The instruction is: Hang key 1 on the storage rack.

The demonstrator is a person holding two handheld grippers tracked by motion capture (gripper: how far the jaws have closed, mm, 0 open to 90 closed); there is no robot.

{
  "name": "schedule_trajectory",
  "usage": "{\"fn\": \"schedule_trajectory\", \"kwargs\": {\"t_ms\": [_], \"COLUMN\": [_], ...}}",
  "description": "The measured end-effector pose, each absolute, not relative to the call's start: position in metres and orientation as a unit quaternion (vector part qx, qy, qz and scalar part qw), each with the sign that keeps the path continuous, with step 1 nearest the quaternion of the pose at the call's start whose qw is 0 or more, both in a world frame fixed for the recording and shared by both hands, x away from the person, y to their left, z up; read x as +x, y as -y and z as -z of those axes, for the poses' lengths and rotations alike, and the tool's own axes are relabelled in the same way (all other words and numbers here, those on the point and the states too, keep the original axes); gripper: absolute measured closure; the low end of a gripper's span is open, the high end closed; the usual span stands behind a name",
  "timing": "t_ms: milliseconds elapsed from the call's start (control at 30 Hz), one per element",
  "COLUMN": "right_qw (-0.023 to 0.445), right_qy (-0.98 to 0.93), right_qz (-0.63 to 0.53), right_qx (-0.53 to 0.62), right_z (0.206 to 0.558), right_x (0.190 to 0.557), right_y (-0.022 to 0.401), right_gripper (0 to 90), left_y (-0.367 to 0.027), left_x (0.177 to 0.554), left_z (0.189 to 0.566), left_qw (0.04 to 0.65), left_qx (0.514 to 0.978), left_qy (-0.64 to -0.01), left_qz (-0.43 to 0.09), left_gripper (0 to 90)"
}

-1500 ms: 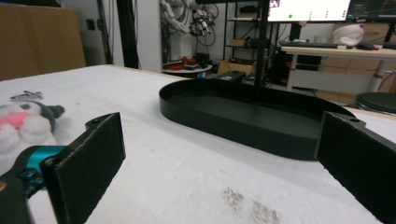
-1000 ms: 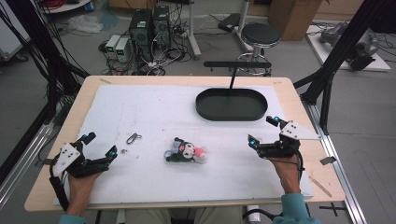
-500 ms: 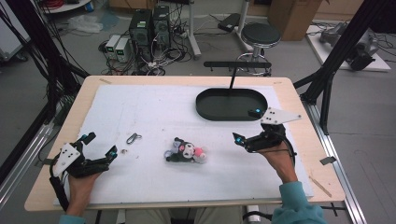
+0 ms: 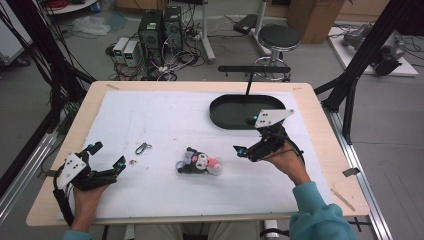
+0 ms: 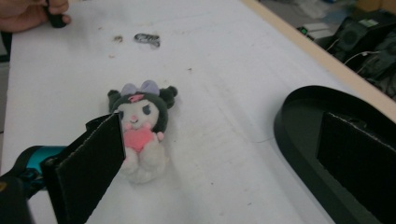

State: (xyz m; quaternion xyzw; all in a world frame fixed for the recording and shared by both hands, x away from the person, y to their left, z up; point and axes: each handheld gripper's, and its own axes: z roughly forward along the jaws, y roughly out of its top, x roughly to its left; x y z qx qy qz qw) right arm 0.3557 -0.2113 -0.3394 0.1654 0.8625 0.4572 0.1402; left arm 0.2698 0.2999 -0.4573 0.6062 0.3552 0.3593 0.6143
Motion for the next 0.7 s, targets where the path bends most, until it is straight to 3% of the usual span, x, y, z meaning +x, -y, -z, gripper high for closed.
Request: {"fn": "schedule_trajectory", "kwargs": {"t_ms": [700], "right_qw": [0.063], "right_qy": [-0.927], "right_qz": [-0.355], "right_qx": [0.100], "right_z": [0.374], "right_x": [0.366], "right_y": [0.161], "right_gripper": [0.9], "left_y": [-0.300], "left_x": [0.270], "left_z": [0.457], "left_qw": [0.614], "left_qx": [0.606], "left_qy": [-0.356], "left_qz": [-0.359], "left_gripper": [3.5]}}
